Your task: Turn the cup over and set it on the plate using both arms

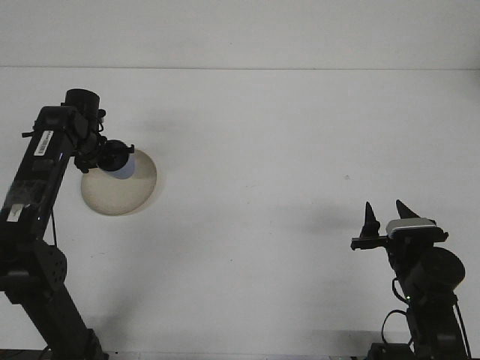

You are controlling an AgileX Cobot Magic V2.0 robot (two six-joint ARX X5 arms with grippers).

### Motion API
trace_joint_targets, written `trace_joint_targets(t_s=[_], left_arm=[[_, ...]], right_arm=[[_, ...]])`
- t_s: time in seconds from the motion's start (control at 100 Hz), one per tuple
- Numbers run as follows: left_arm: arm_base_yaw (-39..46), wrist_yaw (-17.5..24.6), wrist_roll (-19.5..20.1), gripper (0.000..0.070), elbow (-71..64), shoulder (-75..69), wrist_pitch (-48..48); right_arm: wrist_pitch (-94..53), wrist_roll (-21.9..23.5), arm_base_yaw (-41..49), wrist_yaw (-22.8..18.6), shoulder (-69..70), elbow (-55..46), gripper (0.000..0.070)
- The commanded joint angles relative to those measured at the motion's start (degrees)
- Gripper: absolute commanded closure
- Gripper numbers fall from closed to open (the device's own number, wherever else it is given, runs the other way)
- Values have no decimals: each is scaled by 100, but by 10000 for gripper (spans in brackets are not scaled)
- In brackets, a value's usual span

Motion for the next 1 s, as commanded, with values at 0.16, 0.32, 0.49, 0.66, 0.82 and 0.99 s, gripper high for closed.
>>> trace_joint_targets(t_s=[0.16,0.32,0.49,0.66,0.82,0.99], left_arm=[[240,-31,-15,690,118,422,44],[319,-26,-17,689,116,671,24],[326,-24,-17,683,116,824,17],[341,-24,-20,497,118,828,39],[348,-17,-37,314,136,780,35],[345,-2,-37,314,142,468,44]], right_arm=[[70,61,9,-7,13,24,262],[72,61,9,-7,13,24,262],[70,61,9,-7,13,24,262],[72,61,9,-4,13,24,262],[72,59,9,-4,13,24,261],[72,59,9,-4,13,24,262]])
